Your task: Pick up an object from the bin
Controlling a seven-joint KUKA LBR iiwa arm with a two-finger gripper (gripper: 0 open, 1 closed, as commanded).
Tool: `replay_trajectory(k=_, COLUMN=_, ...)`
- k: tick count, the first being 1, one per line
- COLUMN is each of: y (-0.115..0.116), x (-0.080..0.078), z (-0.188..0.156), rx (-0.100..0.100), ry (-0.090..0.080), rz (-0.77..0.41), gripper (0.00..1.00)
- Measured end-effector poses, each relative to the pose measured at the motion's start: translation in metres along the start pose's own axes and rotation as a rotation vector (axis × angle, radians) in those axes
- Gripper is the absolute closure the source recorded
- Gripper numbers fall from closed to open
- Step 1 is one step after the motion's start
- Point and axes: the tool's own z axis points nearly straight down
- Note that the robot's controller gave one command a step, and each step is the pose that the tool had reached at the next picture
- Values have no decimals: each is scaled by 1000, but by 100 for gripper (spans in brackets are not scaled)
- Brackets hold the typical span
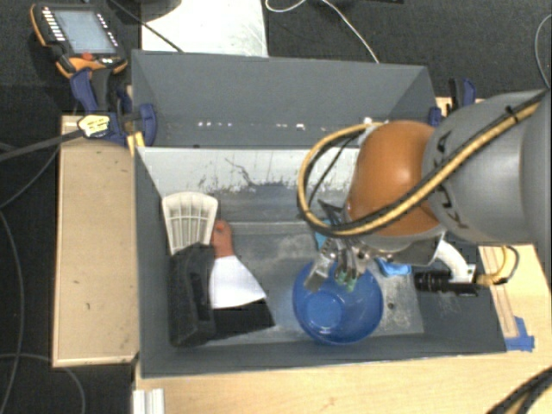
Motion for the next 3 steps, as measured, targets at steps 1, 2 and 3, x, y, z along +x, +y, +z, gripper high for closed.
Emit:
replay_trajectory(k=1, y=3, x=-8, z=52, rx=-1, ry=-3, rz=-300, gripper=100)
replay_trajectory(k=2, y=7, x=-9, z=53, rx=-1, ry=-3, rz=-178, gripper=100)
replay_trajectory(k=3, y=12, x=-10, z=88, rx=-1, ry=-1, rz=34, gripper=100)
